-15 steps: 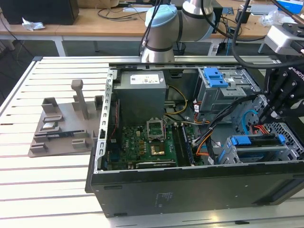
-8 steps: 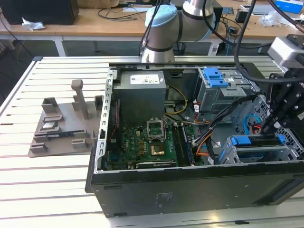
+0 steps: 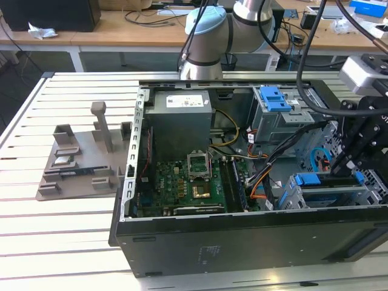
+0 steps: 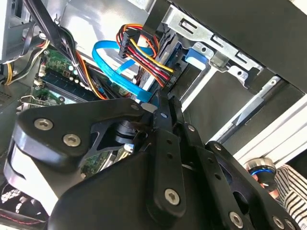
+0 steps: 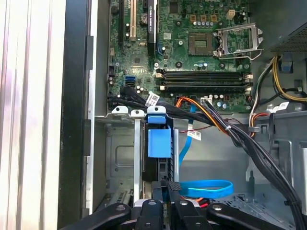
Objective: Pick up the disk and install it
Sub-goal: 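Insert the second disk wire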
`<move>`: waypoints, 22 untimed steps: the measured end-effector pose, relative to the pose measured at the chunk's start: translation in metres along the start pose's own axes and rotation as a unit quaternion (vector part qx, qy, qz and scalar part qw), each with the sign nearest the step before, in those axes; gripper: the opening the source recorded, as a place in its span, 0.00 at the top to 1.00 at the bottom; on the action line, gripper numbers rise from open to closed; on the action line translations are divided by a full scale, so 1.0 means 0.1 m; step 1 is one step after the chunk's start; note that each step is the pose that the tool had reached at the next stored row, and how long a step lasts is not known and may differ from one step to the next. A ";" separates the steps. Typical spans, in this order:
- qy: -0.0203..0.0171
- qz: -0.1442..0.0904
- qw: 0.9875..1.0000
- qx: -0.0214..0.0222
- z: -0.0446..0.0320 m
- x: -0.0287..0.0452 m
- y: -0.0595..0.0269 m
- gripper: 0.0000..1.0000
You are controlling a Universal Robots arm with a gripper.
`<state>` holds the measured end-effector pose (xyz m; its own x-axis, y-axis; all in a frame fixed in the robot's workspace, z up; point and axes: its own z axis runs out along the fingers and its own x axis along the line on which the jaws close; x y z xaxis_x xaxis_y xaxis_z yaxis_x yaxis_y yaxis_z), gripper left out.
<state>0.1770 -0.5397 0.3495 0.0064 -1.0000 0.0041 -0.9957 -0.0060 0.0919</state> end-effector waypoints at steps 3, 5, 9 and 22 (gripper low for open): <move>0.000 -0.003 1.000 0.000 0.013 0.000 -0.001 0.84; 0.001 -0.006 1.000 0.000 0.029 0.000 -0.003 0.84; 0.001 -0.007 1.000 0.000 0.042 0.000 -0.004 0.84; -0.001 -0.009 1.000 0.000 0.041 -0.005 0.016 0.84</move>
<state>0.1750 -0.5393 0.3456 0.0252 -0.9997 0.0003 -0.9955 -0.0250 0.0918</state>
